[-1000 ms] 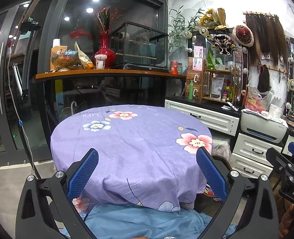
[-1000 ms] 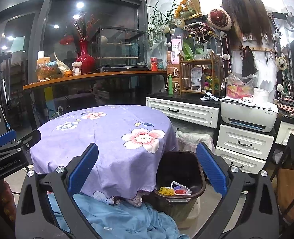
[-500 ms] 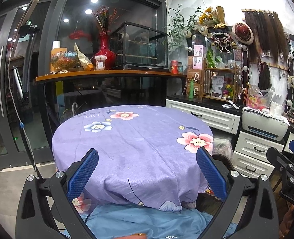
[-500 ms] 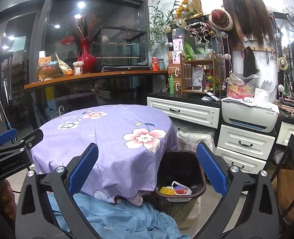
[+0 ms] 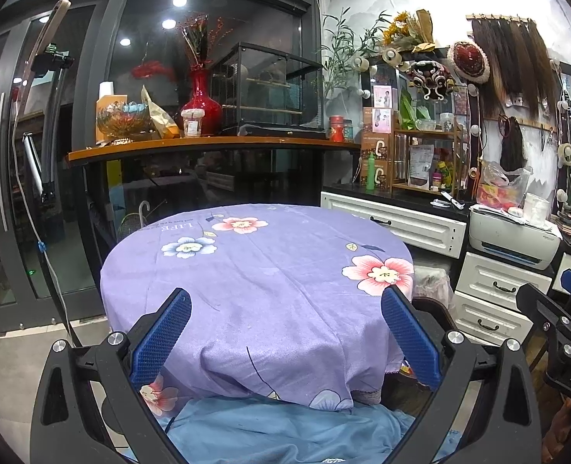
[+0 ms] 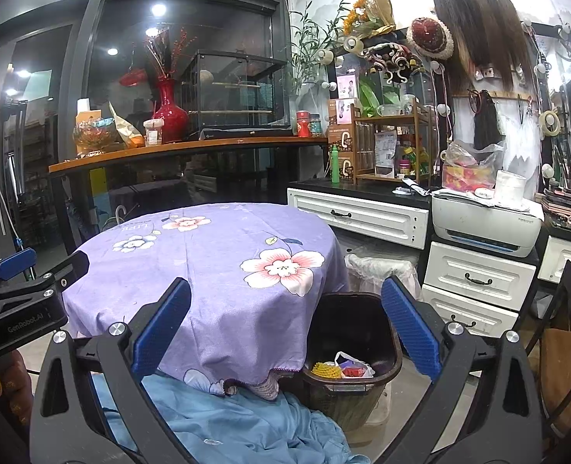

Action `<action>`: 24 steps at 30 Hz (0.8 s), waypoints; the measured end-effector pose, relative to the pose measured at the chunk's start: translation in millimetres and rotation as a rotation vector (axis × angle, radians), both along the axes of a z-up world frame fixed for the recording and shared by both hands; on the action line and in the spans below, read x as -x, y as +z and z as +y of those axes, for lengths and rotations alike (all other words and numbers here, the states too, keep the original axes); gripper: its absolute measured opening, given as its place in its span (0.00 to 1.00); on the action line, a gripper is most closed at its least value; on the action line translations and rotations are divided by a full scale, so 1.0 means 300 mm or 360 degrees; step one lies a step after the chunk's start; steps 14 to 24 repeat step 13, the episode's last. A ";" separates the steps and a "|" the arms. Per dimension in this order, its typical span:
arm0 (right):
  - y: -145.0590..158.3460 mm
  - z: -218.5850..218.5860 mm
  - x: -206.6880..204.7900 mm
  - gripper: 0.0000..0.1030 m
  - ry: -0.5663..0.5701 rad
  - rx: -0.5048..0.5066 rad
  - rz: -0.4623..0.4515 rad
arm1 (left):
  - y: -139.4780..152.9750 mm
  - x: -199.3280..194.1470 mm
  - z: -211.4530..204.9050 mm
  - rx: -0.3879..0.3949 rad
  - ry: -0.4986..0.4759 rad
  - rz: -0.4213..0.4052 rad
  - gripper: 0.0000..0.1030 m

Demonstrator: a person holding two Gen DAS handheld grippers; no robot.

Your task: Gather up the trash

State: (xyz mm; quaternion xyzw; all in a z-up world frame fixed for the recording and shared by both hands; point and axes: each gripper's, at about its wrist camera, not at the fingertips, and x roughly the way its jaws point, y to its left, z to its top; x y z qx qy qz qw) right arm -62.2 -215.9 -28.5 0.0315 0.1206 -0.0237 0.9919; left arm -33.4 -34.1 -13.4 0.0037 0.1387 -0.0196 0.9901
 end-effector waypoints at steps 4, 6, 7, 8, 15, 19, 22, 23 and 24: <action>-0.001 0.001 0.000 0.94 0.0001 -0.0002 0.0003 | 0.000 -0.001 -0.003 -0.0008 -0.0006 0.0001 0.95; -0.001 0.005 -0.001 0.94 0.0003 -0.0004 0.0004 | 0.001 -0.001 -0.007 -0.0012 -0.0014 0.0007 0.95; -0.001 0.003 -0.001 0.94 0.0003 -0.0002 0.0003 | 0.002 -0.002 -0.008 -0.0014 -0.0016 0.0009 0.95; -0.001 0.004 -0.002 0.94 0.0003 -0.0001 0.0003 | 0.002 -0.002 -0.008 -0.0014 -0.0016 0.0011 0.95; -0.001 0.004 -0.001 0.94 0.0003 -0.0003 0.0005 | 0.004 -0.002 -0.010 -0.0015 -0.0018 0.0014 0.95; -0.001 0.004 -0.001 0.94 0.0003 -0.0003 0.0005 | 0.004 -0.002 -0.010 -0.0015 -0.0018 0.0014 0.95; -0.001 0.004 -0.001 0.94 0.0003 -0.0003 0.0005 | 0.004 -0.002 -0.010 -0.0015 -0.0018 0.0014 0.95; -0.001 0.004 -0.001 0.94 0.0003 -0.0003 0.0005 | 0.004 -0.002 -0.010 -0.0015 -0.0018 0.0014 0.95; -0.001 0.004 -0.001 0.94 0.0003 -0.0003 0.0005 | 0.004 -0.002 -0.010 -0.0015 -0.0018 0.0014 0.95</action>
